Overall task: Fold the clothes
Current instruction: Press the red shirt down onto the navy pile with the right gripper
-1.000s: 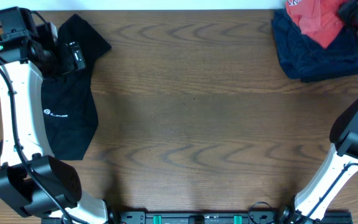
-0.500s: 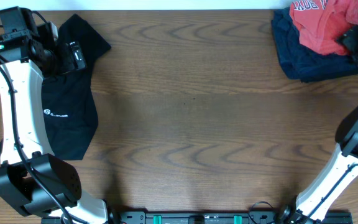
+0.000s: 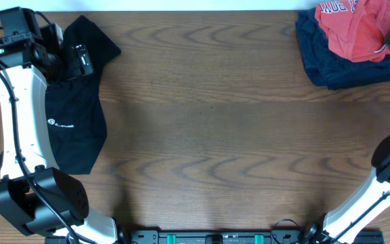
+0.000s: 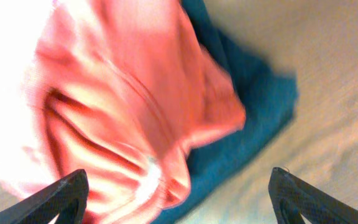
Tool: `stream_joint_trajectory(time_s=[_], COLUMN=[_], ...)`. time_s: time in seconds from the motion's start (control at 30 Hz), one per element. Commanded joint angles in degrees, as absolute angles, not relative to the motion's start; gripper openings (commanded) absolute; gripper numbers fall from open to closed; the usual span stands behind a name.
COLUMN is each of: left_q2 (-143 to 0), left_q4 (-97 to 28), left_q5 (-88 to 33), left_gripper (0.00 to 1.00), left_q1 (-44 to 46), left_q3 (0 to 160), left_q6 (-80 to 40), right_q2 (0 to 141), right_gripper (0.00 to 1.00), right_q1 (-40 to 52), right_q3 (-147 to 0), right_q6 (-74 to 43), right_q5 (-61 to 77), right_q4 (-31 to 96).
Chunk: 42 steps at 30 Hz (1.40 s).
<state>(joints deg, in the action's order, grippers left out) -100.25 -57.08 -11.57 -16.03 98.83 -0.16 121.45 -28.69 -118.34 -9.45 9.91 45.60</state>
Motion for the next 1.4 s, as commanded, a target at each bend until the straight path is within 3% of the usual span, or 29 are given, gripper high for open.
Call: stream_joint_trajectory(time_s=[0.0,0.13,0.2,0.47,0.83,1.07,1.37], left_q2=[-100.7,-100.7,-100.7,-100.7,-100.7,-100.7,-100.7], left_q4=[-57.1,-57.1,-57.1,-56.0,-55.6,-55.6,-55.6], left_q5=[-11.0,-11.0,-11.1,-11.1,-11.0,-11.0,-11.0], left_gripper=[0.98,0.98,0.98,0.98,0.98,0.98,0.98], left_q1=[-16.3,-16.3,-16.3,-16.3,-16.3,-16.3,-16.3], left_q3=[98.5,98.5,98.5,98.5,98.5,98.5,98.5], left_q6=[0.3,0.3,0.4,0.3,0.3,0.3,0.3], right_q2=[118.6,120.7,123.3,135.5,151.5,144.7,123.4], right_gripper=[0.92,0.94,0.99,0.99,0.99,0.99,0.99], right_q1=[-26.3,-23.4,-21.6,-20.2,-20.8,-21.1,-20.4], right_q3=[-119.4,-119.3,-119.3,-119.3,-119.3,-119.9,-119.9], right_q6=[-4.1,-1.7,0.2,3.1,3.0,3.1,2.4], right_q5=[12.7,10.7,9.1,7.7,7.7,7.8,9.8], right_q4=[42.2,34.7,28.7,13.7,15.0,13.8,19.1])
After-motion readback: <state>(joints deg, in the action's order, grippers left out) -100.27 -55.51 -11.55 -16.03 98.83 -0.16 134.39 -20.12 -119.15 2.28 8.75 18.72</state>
